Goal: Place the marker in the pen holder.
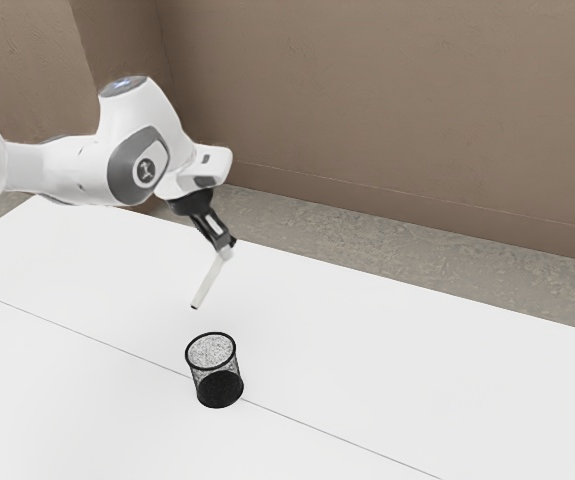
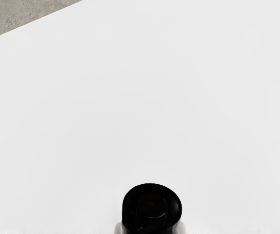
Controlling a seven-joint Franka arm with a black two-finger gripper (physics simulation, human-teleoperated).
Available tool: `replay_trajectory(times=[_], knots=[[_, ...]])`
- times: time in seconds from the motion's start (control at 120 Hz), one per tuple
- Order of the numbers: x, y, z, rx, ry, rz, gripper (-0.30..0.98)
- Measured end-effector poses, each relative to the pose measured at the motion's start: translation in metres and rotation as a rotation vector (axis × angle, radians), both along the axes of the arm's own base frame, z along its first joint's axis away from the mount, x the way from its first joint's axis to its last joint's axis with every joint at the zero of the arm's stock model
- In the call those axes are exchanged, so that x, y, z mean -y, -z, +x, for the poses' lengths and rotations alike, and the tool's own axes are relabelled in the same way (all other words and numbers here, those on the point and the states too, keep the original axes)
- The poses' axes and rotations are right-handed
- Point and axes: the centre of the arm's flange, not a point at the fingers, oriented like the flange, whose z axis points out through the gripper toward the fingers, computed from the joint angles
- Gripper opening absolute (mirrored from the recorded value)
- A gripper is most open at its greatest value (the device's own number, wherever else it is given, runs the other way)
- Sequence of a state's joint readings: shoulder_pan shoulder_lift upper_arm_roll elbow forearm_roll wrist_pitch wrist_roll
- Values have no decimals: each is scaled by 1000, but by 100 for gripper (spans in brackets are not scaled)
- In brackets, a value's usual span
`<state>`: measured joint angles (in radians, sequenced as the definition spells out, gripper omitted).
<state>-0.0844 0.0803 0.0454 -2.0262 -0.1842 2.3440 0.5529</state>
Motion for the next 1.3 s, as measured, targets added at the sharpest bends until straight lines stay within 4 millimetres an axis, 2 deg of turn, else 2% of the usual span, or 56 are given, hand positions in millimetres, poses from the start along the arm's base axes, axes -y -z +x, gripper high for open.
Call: replay_trajectory(times=[0.2,0.275,0.333,0.5,0.583,0.792,0.95,1.033,1.183,1.217,1.233,1.25,1.3], knots=[[-2,6,-10,-26,-38,-44,-10],[1,10,-20,-41,-46,-62,-10],[6,14,-26,-53,-45,-71,-10],[23,6,-33,-46,-34,-94,-10],[31,20,-43,-76,-29,-101,-10],[52,32,-51,-101,-6,-108,-10],[67,34,-54,-109,23,-120,24],[75,31,-55,-105,43,-123,38],[85,10,-53,-66,88,-111,53],[85,-2,-50,-57,102,-95,55],[85,-13,-47,-50,113,-78,56],[85,-33,-41,-39,125,-57,56],[81,-105,-26,-10,143,-4,59]])
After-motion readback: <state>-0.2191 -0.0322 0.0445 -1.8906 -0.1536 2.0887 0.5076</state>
